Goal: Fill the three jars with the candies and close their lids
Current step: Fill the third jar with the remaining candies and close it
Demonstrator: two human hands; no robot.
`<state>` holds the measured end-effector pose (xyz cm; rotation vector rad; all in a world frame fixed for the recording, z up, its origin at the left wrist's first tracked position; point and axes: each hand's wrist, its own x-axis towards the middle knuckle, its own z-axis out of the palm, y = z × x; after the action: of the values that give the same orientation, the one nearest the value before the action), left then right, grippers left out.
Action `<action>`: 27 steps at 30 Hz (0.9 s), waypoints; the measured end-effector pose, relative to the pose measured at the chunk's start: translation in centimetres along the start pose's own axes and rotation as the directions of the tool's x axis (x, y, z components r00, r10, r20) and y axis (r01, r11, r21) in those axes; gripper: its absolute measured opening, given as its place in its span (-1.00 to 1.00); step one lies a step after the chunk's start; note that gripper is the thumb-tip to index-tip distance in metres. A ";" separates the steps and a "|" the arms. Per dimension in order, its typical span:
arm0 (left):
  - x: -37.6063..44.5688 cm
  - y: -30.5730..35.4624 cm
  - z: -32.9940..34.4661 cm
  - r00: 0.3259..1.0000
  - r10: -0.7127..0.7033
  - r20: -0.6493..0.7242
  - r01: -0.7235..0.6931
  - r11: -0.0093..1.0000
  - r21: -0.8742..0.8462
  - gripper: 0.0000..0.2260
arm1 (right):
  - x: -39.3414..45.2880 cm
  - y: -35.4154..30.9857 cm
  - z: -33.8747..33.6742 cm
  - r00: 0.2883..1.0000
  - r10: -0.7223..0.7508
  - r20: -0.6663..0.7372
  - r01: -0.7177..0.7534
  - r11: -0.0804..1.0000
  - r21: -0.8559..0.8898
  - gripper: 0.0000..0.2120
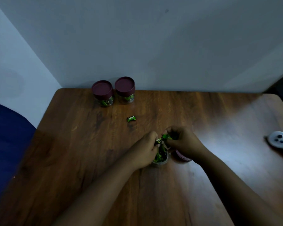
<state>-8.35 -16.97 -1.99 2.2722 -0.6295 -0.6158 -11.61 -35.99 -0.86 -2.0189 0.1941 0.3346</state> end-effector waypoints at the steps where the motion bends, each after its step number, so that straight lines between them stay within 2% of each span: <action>1: -0.1 0.0 -0.2 1.000 -0.004 -0.015 0.004 1.000 0.005 -0.91 | 0.0 -0.1 -0.2 1.000 -0.005 0.000 0.005 1.000 -0.027 -0.82; 3: -0.3 -0.1 -0.5 0.999 0.002 -0.051 0.001 0.997 0.072 -0.90 | 0.0 -0.1 -0.5 1.000 -0.025 -0.004 0.025 0.991 -0.134 -0.83; 5: -0.4 -0.2 -0.8 0.997 0.020 -0.072 -0.003 0.976 0.220 -0.88 | 0.2 -0.3 -0.5 0.998 -0.056 -0.001 0.052 0.942 -0.332 -0.83; 8: -0.1 0.0 -1.1 1.000 -0.021 -0.007 0.023 0.924 0.383 -0.79 | 0.6 -0.8 0.0 0.996 -0.065 0.059 0.087 0.801 -0.592 -0.76; 10: 0.2 0.2 -1.2 0.996 -0.062 0.057 0.033 0.908 0.417 -0.72 | 0.9 -1.1 0.4 0.994 -0.070 0.081 0.106 0.745 -0.659 -0.70; 13: 0.8 0.4 -1.3 0.992 -0.087 0.094 0.047 0.929 0.366 -0.66 | 1.4 -1.3 0.1 0.993 -0.110 0.045 0.114 0.775 -0.622 -0.66; 16: 1.0 0.1 -1.6 0.986 -0.071 0.150 0.027 0.960 0.279 -0.47 | 1.3 -1.0 0.0 0.992 -0.128 -0.007 0.101 0.812 -0.574 -0.66; 17: 1.0 0.0 -1.7 0.983 -0.068 0.170 0.022 0.966 0.258 -0.42 | 1.2 -0.9 0.1 0.992 -0.125 0.006 0.106 0.814 -0.571 -0.66; 19: 0.8 -0.3 -2.1 0.985 -0.044 0.169 0.007 0.976 0.216 -0.45 | 1.1 -0.7 0.4 0.993 -0.106 0.055 0.118 0.814 -0.569 -0.64; 23: 0.6 -1.7 -3.6 1.000 -0.012 -0.005 0.012 0.997 0.080 -0.68 | 1.4 -0.6 0.7 0.984 -0.149 0.102 0.180 0.815 -0.551 -0.64; 27: 2.2 -4.8 -4.6 0.979 -0.075 -0.191 0.104 0.984 0.145 -0.74 | 1.5 -0.7 0.9 0.981 -0.179 0.075 0.192 0.833 -0.519 -0.70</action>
<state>-2.70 -12.92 -2.97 2.4783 -0.5006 -0.4030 -10.16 -34.87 -1.13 -2.5517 -0.1287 0.3094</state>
